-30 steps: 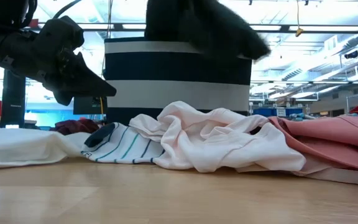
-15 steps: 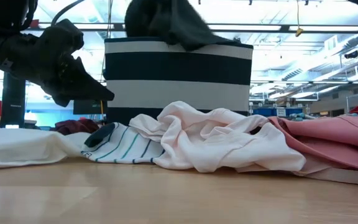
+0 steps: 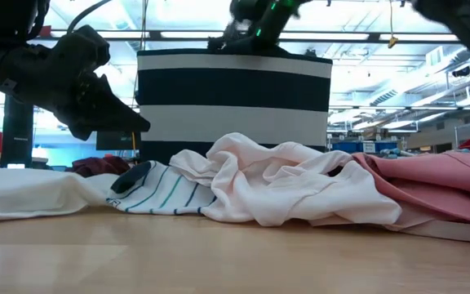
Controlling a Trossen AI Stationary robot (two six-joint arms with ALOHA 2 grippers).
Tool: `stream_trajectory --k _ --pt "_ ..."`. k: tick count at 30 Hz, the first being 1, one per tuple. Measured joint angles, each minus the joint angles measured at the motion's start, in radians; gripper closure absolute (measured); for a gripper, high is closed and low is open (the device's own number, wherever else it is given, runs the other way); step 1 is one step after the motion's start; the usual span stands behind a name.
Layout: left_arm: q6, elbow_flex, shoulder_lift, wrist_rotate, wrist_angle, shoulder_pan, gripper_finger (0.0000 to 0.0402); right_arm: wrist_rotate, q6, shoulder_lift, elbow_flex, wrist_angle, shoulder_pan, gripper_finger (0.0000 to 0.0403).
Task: Sort clothes
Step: Put the black short into the blue laundry bin, then put the top blue sock into the blue laundry bin
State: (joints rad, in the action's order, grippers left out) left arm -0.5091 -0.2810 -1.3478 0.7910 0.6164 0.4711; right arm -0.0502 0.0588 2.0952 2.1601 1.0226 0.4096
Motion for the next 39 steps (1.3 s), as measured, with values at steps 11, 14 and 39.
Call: stream_trajectory --k 11,14,39 --pt "0.000 0.000 0.000 0.001 -0.002 0.000 0.0401 0.040 0.053 0.264 0.007 -0.019 0.022 0.0288" --pt "0.000 0.000 0.000 0.001 -0.005 0.000 0.0401 0.086 0.054 0.265 0.006 -0.015 0.031 0.0259" --pt "0.004 0.000 0.000 -0.059 0.004 0.000 0.0401 -0.013 -0.062 -0.402 -0.002 0.146 -0.012 0.0243"
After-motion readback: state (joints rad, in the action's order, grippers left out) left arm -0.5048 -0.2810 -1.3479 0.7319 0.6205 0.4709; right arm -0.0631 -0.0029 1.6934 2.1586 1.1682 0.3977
